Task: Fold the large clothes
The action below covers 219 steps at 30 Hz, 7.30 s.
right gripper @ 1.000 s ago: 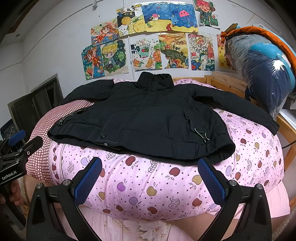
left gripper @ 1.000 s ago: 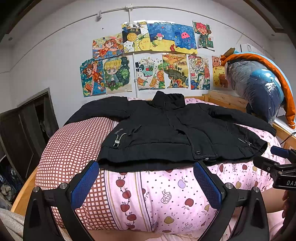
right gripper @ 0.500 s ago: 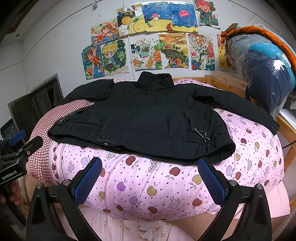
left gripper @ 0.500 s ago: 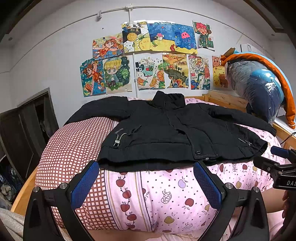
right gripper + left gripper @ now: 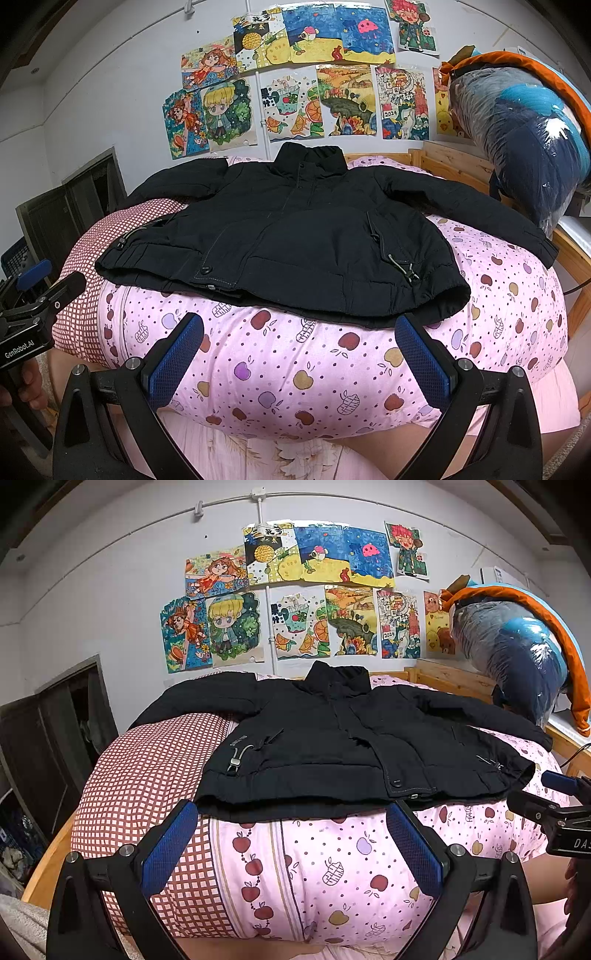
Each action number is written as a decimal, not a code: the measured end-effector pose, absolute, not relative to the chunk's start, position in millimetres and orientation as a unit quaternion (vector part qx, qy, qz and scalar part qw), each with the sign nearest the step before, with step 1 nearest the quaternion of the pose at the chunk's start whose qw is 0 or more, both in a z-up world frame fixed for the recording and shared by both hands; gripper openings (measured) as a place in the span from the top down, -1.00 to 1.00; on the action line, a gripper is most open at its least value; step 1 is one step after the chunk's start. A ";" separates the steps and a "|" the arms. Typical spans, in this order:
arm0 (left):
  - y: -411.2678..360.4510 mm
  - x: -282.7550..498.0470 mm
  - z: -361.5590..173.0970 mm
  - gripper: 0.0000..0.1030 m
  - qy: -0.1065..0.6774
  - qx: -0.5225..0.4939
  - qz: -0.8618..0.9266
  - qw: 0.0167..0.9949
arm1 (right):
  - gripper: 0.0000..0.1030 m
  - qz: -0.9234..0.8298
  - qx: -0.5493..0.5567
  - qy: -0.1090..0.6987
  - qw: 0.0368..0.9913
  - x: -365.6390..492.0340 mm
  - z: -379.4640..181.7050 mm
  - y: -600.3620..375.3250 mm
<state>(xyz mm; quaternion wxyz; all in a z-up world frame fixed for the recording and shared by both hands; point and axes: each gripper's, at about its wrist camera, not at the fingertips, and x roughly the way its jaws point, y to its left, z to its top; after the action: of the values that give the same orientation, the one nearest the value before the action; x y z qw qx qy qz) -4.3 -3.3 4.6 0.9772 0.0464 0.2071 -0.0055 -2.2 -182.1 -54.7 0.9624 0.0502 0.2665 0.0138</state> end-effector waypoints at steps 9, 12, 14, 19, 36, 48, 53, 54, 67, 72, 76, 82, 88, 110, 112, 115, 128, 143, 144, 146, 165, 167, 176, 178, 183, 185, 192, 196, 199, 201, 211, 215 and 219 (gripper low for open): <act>-3.9 -4.7 5.0 -1.00 0.207 0.047 -0.005 0.977 | -0.98 0.013 0.050 0.268 0.962 -1.4 -60.7 -184.3; 3.2 -3.8 2.7 -1.00 0.210 0.045 -0.005 0.977 | -0.98 0.012 0.049 0.269 0.962 -2.7 -59.8 -183.1; 9.9 0.1 -1.2 -1.00 0.211 0.045 -0.005 0.976 | -0.98 0.007 0.050 0.271 0.961 -4.0 -59.7 -181.7; 9.3 1.8 -2.6 -1.00 0.214 0.057 0.000 0.975 | -0.98 -0.001 0.049 0.279 0.959 -0.4 -73.8 -184.6; -5.5 -3.1 40.7 -1.00 0.221 0.075 -0.023 0.972 | -0.98 -0.091 0.009 0.279 0.956 -32.8 11.9 -197.3; -14.8 -2.0 118.9 -1.00 0.195 0.094 -0.034 0.976 | -0.98 -0.124 -0.108 0.180 0.970 -76.4 129.4 -183.0; -20.5 1.5 151.2 -1.00 0.173 0.104 -0.024 0.979 | -0.98 -0.117 -0.148 0.165 0.968 -76.9 168.2 -178.3; -22.4 1.8 157.2 -1.00 0.168 0.107 -0.022 0.980 | -0.98 -0.118 -0.155 0.162 0.968 -76.8 174.8 -178.0; -44.9 42.4 213.2 -1.00 0.168 0.078 -0.003 0.983 | -0.97 -0.085 -0.217 0.105 0.967 -55.4 221.3 -170.3; -67.1 74.2 214.1 -1.00 0.188 0.096 -0.016 0.977 | -0.97 -0.081 -0.216 0.114 0.966 -26.4 220.1 -186.0; -88.1 106.7 203.9 -1.00 0.197 0.125 -0.027 0.972 | -0.97 -0.090 -0.205 0.137 0.965 13.4 212.2 -201.1; -103.6 158.0 177.3 -1.00 0.202 0.151 -0.030 0.967 | -0.97 -0.103 -0.159 0.196 0.962 95.6 180.9 -232.0; -111.6 221.1 145.9 -1.00 0.208 0.184 -0.029 0.960 | -0.97 -0.119 -0.096 0.238 0.959 168.8 135.2 -270.1; -133.1 364.2 51.4 -1.00 0.247 0.201 -0.028 0.948 | -0.98 -0.095 0.200 0.276 0.935 244.1 -16.8 -392.8; -136.6 371.4 45.7 -1.00 0.253 0.200 -0.031 0.946 | -0.98 -0.102 0.238 0.303 0.917 247.9 -37.4 -401.7; -144.6 381.2 36.5 -1.00 0.259 0.198 -0.036 0.945 | -0.98 -0.115 0.257 0.317 0.906 251.4 -58.4 -407.0; -184.8 427.5 2.3 -1.00 0.292 0.182 -0.063 0.937 | -0.98 -0.196 0.259 0.340 0.882 263.4 -99.3 -445.3; -228.5 486.4 -54.4 -1.00 0.367 0.143 -0.093 0.914 | -0.98 -0.241 0.210 0.362 0.875 285.2 -121.2 -452.9; -230.2 489.0 -59.2 -1.00 0.373 0.141 -0.093 0.913 | -0.98 -0.241 0.207 0.363 0.876 286.5 -120.2 -452.9; -232.7 493.2 -68.0 -1.00 0.381 0.141 -0.092 0.909 | -0.98 -0.241 0.203 0.363 0.877 288.1 -119.9 -452.7; -234.8 501.9 -111.6 -1.00 0.424 0.136 -0.096 0.890 | -0.98 -0.250 0.192 0.356 0.880 291.6 -125.9 -450.1; -235.4 501.7 -112.9 -1.00 0.425 0.138 -0.095 0.890 | -0.98 -0.250 0.186 0.357 0.881 292.8 -127.1 -449.4; -239.7 499.6 -119.2 -1.00 0.421 0.152 -0.089 0.890 | -0.98 -0.215 0.347 0.303 0.861 278.4 -119.9 -483.2; -239.6 499.7 -119.7 -1.00 0.421 0.150 -0.089 0.890 | -0.98 -0.208 0.381 0.297 0.850 276.8 -119.4 -491.9; -240.6 500.6 -120.4 -1.00 0.420 0.150 -0.089 0.890 | -0.98 -0.210 0.425 0.291 0.831 275.8 -124.4 -508.4; -241.8 499.2 -120.5 -1.00 0.419 0.152 -0.087 0.891 | -0.97 -0.214 0.437 0.286 0.825 275.3 -126.3 -509.2; -240.1 498.9 -120.0 -1.00 0.421 0.149 -0.089 0.891 | -0.52 -0.262 0.445 0.278 0.810 272.7 -129.0 -501.3; -239.4 499.2 -119.4 -1.00 0.422 0.147 -0.089 0.890 | 0.36 -0.280 0.448 0.275 0.804 267.6 -127.8 -509.6; -235.8 502.2 -115.7 -1.00 0.431 0.139 -0.092 0.887 | 0.75 -0.280 0.441 0.265 0.811 262.9 -122.9 -512.2; -230.8 503.2 -111.8 -1.00 0.441 0.131 -0.093 0.883 | 0.86 -0.279 0.427 0.257 0.820 260.6 -117.5 -509.9; -173.9 489.5 -75.3 -1.00 0.441 0.105 -0.081 0.887 | 0.91 -0.267 0.263 0.189 0.908 270.3 -49.7 -470.1; -137.0 478.4 -59.3 -1.00 0.437 0.091 -0.074 0.892 | 0.93 -0.238 0.177 0.142 0.944 289.0 -14.6 -437.4; -100.7 464.0 -43.5 -1.00 0.427 0.088 -0.060 0.898 | 0.98 -0.189 0.047 0.077 0.978 316.6 22.3 -379.4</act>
<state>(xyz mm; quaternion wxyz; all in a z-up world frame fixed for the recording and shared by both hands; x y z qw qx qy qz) 464.0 -100.7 -43.5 0.8981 0.0876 0.4269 -0.0597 316.6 -379.4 22.3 0.9778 0.0471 0.0771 -0.1888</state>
